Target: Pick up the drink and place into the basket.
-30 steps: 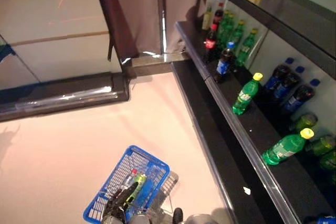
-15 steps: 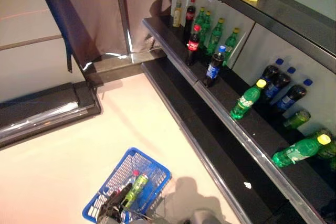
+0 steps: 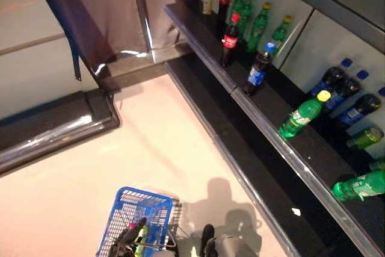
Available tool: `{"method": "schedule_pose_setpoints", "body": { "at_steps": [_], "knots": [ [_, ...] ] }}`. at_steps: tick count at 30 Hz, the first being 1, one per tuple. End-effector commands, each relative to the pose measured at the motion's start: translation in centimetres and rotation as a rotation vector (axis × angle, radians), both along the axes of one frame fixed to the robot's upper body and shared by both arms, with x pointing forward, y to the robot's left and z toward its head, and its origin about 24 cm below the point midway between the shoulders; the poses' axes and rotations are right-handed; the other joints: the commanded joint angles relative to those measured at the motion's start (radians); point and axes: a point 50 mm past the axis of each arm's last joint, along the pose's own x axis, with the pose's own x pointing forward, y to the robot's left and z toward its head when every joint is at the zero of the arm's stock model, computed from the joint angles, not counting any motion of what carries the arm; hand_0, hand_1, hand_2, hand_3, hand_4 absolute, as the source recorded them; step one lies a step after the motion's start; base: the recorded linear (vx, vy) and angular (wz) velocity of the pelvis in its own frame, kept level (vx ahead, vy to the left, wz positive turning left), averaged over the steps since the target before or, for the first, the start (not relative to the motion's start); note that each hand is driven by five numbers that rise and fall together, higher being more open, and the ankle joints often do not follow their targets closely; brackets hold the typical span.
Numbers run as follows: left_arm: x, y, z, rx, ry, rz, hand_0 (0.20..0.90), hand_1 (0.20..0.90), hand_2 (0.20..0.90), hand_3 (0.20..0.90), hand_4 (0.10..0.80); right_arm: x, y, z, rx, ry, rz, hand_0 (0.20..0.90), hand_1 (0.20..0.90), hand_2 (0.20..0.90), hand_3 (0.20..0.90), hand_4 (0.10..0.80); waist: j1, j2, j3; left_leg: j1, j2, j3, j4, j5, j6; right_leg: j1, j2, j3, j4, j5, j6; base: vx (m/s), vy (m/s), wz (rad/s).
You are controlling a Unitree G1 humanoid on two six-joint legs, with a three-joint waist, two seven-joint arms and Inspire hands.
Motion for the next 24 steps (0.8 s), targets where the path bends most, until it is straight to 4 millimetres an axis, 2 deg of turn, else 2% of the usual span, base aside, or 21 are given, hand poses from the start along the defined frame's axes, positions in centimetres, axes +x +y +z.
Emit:
{"method": "schedule_pose_setpoints", "body": {
  "at_steps": [1,2,3,4,5,6,7,8,9,10,11,12,13,14,16,17,19,22,24],
  "knots": [
    [1.3,-0.9,0.6,0.069,-0.086,-0.180,0.300,0.300,0.300,0.200,0.100,-1.2,-3.2,0.6,-0.101,0.015,-0.039,0.900,0.900,0.900,0.900,0.800,-0.043,0.006,-0.056,-0.009,-0.065,0.015,0.382,0.122,0.011,-0.004,0.041,-0.017,-0.201,0.225,0.087,0.275,0.039,0.02],
    [1.1,-1.1,0.5,0.065,-0.103,-0.186,0.300,0.300,0.300,0.200,0.100,-0.9,-3.6,0.8,-0.124,-0.010,0.002,0.900,0.900,0.900,0.900,0.800,-0.038,0.006,-0.058,-0.044,-0.071,-0.004,0.531,0.180,-0.012,0.030,0.037,-0.015,-0.219,0.226,0.075,0.282,0.046,-0.26],
    [1.0,-1.1,0.5,0.064,-0.111,-0.181,0.300,0.300,0.300,0.200,0.100,-0.5,-3.8,0.9,-0.141,-0.023,0.040,0.900,0.900,0.900,0.900,0.800,-0.036,-0.001,-0.063,-0.078,-0.075,-0.012,0.573,0.196,-0.007,0.040,0.028,-0.007,-0.224,0.225,0.073,0.434,0.090,-0.20],
    [0.9,-1.1,0.5,0.062,-0.113,-0.151,0.300,0.300,0.300,0.200,0.100,0.1,-3.9,1.0,-0.154,-0.030,0.068,0.900,0.900,0.900,0.900,0.800,-0.025,-0.002,-0.060,-0.122,-0.052,-0.017,0.596,0.165,0.014,0.055,0.028,0.012,-0.220,0.217,0.071,0.415,0.110,-0.29],
    [1.0,-0.6,0.6,0.060,-0.116,-0.104,0.300,0.300,0.300,0.200,0.100,0.8,-4.0,1.1,-0.150,-0.034,0.080,0.900,0.900,0.900,0.900,0.800,-0.010,-0.012,-0.052,-0.180,-0.015,-0.026,0.583,0.118,0.050,0.070,0.026,0.058,-0.208,0.202,0.069,0.432,0.153,-0.51],
    [1.1,-0.2,0.7,0.061,-0.124,-0.089,0.300,0.300,0.300,0.200,0.100,1.3,-4.2,1.1,-0.148,-0.045,0.085,0.900,0.900,0.900,0.900,0.800,0.002,-0.013,-0.047,-0.198,0.017,-0.041,0.511,0.125,0.057,0.087,0.033,0.100,-0.199,0.185,0.070,0.387,0.180,-0.83],
    [1.1,-0.1,0.8,0.060,-0.130,-0.083,0.300,0.300,0.300,0.200,0.100,1.7,-4.2,1.2,-0.150,-0.053,0.096,0.900,0.900,0.900,0.900,0.800,0.012,-0.013,-0.042,-0.187,0.030,-0.048,0.444,0.114,0.068,0.106,0.036,0.136,-0.204,0.178,0.075,0.379,0.255,-0.91],
    [0.8,0.1,0.7,0.056,-0.130,-0.071,0.300,0.300,0.300,0.200,0.100,2.2,-4.2,1.2,-0.156,-0.060,0.108,0.900,0.900,0.900,0.900,0.800,0.023,-0.008,-0.043,-0.167,0.046,-0.075,0.296,0.112,0.077,0.121,0.042,0.181,-0.210,0.168,0.087,0.385,0.328,-1.01],
    [0.4,0.1,0.6,0.050,-0.127,-0.058,0.300,0.300,0.300,0.200,0.100,2.4,-4.2,1.2,-0.160,-0.061,0.117,0.900,0.900,0.900,0.900,0.800,0.032,0.001,-0.049,-0.148,0.069,-0.132,0.119,0.124,0.076,0.132,0.051,0.230,-0.213,0.156,0.101,0.372,0.349,-0.87],
    [0.2,0.1,0.6,0.046,-0.123,-0.054,0.300,0.300,0.300,0.200,0.100,2.4,-4.3,1.2,-0.160,-0.057,0.114,0.900,0.900,0.900,0.900,0.800,0.035,0.002,-0.052,-0.130,0.081,-0.155,0.046,0.122,0.074,0.138,0.051,0.258,-0.215,0.149,0.108,0.241,0.241,-1.00],
    [0.1,0.1,0.6,0.046,-0.122,-0.054,0.300,0.300,0.300,0.200,0.100,2.4,-4.3,1.2,-0.160,-0.056,0.109,0.900,0.900,0.900,0.900,0.800,0.035,0.001,-0.054,-0.129,0.082,-0.158,0.035,0.125,0.074,0.135,0.051,0.262,-0.215,0.150,0.109,0.378,0.365,-1.10],
    [-0.9,0.1,0.3,0.037,-0.098,-0.052,0.300,0.300,0.300,0.200,0.100,1.8,-4.6,1.2,-0.160,-0.036,0.098,0.900,0.900,0.900,0.900,0.800,0.054,0.020,-0.058,-0.113,0.118,-0.291,-0.167,0.196,0.039,0.151,0.066,0.347,-0.200,0.126,0.121,0.289,0.276,-1.03],
    [-0.9,0.1,0.3,0.037,-0.097,-0.052,0.300,0.300,0.300,0.200,0.100,1.8,-4.6,1.2,-0.160,-0.036,0.098,0.900,0.900,0.900,0.900,0.800,0.054,0.020,-0.058,-0.111,0.118,-0.290,-0.168,0.196,0.039,0.152,0.065,0.347,-0.200,0.126,0.121,0.440,0.473,-1.12],
    [-1.5,-0.3,0.1,0.037,-0.077,-0.056,0.300,0.300,0.300,0.200,0.100,1.2,-4.8,1.2,-0.160,-0.023,0.091,0.900,0.900,0.900,0.900,0.800,0.062,0.025,-0.052,-0.132,0.116,-0.333,-0.170,0.203,0.037,0.164,0.057,0.389,-0.187,0.112,0.129,0.239,0.358,-0.92],
    [-1.6,-0.6,0.0,0.028,-0.068,-0.048,0.300,0.300,0.300,0.200,0.100,0.9,-4.9,1.1,-0.151,-0.013,0.059,0.900,0.900,0.900,0.900,0.800,0.061,0.033,-0.043,-0.118,0.098,-0.346,-0.135,0.172,0.046,0.161,0.020,0.400,-0.155,0.096,0.151,0.269,0.504,-1.34],
    [-1.3,-0.6,0.1,0.029,-0.061,-0.060,0.300,0.300,0.300,0.200,0.100,0.6,-5.1,1.2,-0.152,-0.007,0.067,0.900,0.900,0.900,0.900,0.800,0.050,0.039,-0.040,-0.107,0.093,-0.314,-0.116,0.154,0.045,0.153,0.002,0.386,-0.139,0.093,0.161,0.181,0.477,-1.68],
    [-0.5,0.1,0.4,0.054,-0.062,-0.087,0.300,0.300,0.300,0.200,0.100,0.1,-5.0,1.1,-0.141,0.002,0.056,0.900,0.900,0.900,0.900,0.800,0.037,0.048,-0.035,-0.079,0.070,-0.294,-0.113,0.129,0.049,0.131,-0.031,0.368,-0.110,0.100,0.185,0.132,0.404,-1.18],
    [0.1,1.7,0.9,0.096,-0.074,-0.057,0.300,0.300,0.300,0.200,0.100,0.3,-4.6,1.0,-0.127,-0.014,0.125,0.900,0.900,0.900,0.900,0.800,0.026,0.059,-0.042,-0.038,0.037,-0.259,-0.148,0.105,0.071,0.104,-0.085,0.355,-0.122,0.136,0.216,0.094,0.269,-0.14],
    [0.3,2.4,1.2,0.121,-0.072,-0.068,0.300,0.300,0.300,0.200,0.100,0.8,-4.4,1.0,-0.123,-0.025,0.139,0.900,0.900,0.900,0.900,0.800,0.029,0.061,-0.047,-0.035,0.027,-0.243,-0.151,0.092,0.080,0.083,-0.101,0.342,-0.132,0.153,0.226,0.019,0.130,-0.51]
  ]
}}
